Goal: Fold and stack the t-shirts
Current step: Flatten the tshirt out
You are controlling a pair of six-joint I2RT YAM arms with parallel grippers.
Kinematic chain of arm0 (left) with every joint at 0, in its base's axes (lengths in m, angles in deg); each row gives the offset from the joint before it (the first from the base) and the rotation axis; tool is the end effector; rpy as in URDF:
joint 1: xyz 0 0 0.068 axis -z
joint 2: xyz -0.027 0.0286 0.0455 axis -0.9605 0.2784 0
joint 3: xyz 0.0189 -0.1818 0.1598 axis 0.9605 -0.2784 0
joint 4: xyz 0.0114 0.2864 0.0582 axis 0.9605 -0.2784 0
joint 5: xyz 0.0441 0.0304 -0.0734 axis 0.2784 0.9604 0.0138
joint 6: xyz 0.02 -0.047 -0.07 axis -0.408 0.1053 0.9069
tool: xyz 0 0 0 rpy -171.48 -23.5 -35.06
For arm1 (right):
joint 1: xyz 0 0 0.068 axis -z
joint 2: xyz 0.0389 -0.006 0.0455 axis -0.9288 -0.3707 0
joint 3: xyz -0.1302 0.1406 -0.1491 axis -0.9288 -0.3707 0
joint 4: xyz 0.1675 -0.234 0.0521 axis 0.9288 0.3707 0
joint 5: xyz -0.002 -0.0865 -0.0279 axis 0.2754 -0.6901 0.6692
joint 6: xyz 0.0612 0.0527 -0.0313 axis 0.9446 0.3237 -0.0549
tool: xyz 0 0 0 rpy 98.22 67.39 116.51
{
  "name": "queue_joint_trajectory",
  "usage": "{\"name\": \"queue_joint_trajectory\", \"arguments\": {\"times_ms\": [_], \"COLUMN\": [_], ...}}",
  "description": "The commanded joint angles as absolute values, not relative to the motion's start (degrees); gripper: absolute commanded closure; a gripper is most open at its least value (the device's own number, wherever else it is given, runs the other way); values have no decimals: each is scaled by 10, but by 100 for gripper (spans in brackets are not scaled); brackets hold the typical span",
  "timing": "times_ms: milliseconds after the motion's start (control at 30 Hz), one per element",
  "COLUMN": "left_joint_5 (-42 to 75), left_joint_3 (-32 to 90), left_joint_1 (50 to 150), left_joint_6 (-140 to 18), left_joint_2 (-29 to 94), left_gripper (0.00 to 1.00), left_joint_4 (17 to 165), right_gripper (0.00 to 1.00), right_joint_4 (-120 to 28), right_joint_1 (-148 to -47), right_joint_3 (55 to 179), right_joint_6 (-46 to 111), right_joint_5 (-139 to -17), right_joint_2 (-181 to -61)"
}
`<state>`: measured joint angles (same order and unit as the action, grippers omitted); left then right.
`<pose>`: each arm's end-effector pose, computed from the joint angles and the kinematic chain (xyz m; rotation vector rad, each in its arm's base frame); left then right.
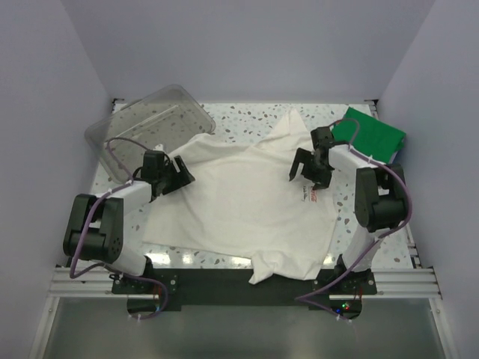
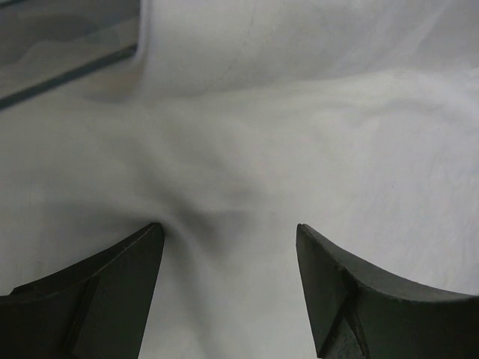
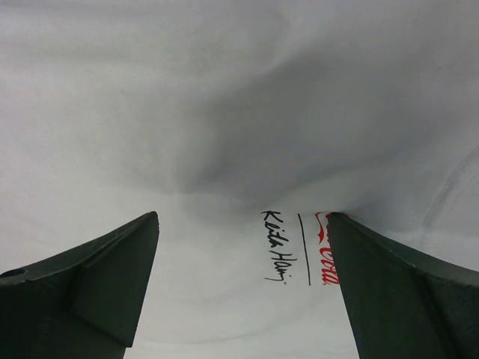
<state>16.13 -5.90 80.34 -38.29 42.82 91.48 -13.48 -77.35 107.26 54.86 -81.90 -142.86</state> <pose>0.3312 -0.0495 0.0666 -0.5215 2.3769 -0.5171 0.3756 0.0654 0.0786 0.4800 2.7840 0.2530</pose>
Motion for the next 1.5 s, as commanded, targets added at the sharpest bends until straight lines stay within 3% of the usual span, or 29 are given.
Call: {"name": "queue_joint_trajectory", "arguments": {"times_ms": [0, 433, 667, 833, 1033, 1167, 1267, 1467], "left_joint_5": [190, 212, 247, 349, 476, 497, 520, 511], "left_joint_3": [-35, 26, 10, -29, -77, -89, -100, -125], "left_joint_1": [806, 806, 810, 811, 812, 811, 811, 810], "left_joint_6": [-407, -414, -421, -403, -318, -233, -134, -78], "left_joint_2": [462, 491, 369, 233, 135, 134, 140, 131], "left_gripper": [23, 24, 27, 27, 30, 31, 37, 40], "left_joint_4": [896, 889, 851, 752, 613, 544, 483, 442], "right_gripper": [2, 2, 2, 2, 2, 2, 2, 2], "right_joint_4": [-142, -95, -80, -65, -60, -60, -65, -71], "right_joint_1": [-775, -775, -775, -775, -775, -775, -776, -776], "right_joint_3": [1118, 1263, 1312, 1335, 1340, 1330, 1314, 1285], "right_joint_6": [541, 528, 509, 498, 498, 502, 507, 512], "right_joint_5": [-853, -859, -825, -818, -805, -799, -796, -790], "right_joint_2": [-1475, -1563, -1580, -1581, -1559, -1528, -1499, -1456]}}
